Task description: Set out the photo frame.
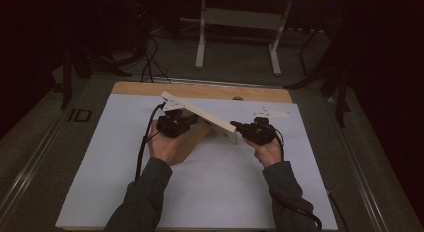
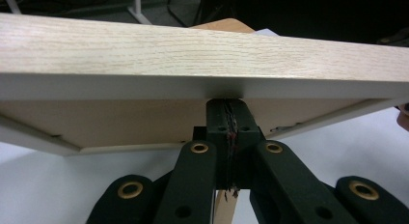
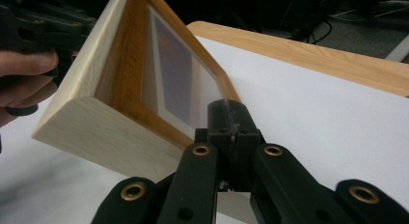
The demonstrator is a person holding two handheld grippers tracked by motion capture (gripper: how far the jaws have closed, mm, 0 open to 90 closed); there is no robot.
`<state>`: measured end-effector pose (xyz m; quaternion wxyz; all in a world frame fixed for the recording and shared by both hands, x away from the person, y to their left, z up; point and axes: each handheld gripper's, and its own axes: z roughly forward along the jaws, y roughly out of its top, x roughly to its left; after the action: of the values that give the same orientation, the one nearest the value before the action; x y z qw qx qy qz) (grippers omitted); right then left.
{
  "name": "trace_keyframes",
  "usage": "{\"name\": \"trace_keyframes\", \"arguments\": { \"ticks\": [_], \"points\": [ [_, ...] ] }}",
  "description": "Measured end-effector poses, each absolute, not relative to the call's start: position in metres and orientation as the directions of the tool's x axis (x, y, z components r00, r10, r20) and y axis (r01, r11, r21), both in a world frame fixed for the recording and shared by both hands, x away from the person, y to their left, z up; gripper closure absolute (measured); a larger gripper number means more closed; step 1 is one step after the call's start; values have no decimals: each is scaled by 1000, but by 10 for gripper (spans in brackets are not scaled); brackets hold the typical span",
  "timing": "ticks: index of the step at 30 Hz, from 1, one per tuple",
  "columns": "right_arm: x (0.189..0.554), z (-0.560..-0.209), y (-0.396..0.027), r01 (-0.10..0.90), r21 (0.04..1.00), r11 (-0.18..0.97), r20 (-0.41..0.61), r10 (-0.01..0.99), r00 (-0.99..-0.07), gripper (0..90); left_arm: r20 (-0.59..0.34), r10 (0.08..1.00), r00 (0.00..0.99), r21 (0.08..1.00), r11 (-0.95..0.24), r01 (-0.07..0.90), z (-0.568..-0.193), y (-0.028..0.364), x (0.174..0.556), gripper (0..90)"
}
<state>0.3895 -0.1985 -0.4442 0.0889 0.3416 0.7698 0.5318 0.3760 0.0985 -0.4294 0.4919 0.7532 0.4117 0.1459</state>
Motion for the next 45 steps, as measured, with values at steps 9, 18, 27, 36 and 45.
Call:
{"name": "trace_keyframes", "arguments": {
  "ticks": [9,18,27,36,45],
  "points": [
    [385,-445,-195,424,883,203,232,597,-768,899,-196,765,614,859,-168,484,-430,99,378,900],
    [377,-445,-186,404,885,232,219,559,-800,899,-202,762,615,856,-167,489,-429,98,379,900],
    [370,-443,-180,381,888,259,193,543,-818,899,-184,756,628,859,-187,477,-427,98,382,900],
    [367,-443,-175,371,889,269,188,526,-830,899,-148,745,650,861,-226,455,-426,94,380,900],
    [362,-442,-168,354,892,283,180,495,-850,899,-141,735,663,860,-241,449,-426,93,379,900]
  ]
}}
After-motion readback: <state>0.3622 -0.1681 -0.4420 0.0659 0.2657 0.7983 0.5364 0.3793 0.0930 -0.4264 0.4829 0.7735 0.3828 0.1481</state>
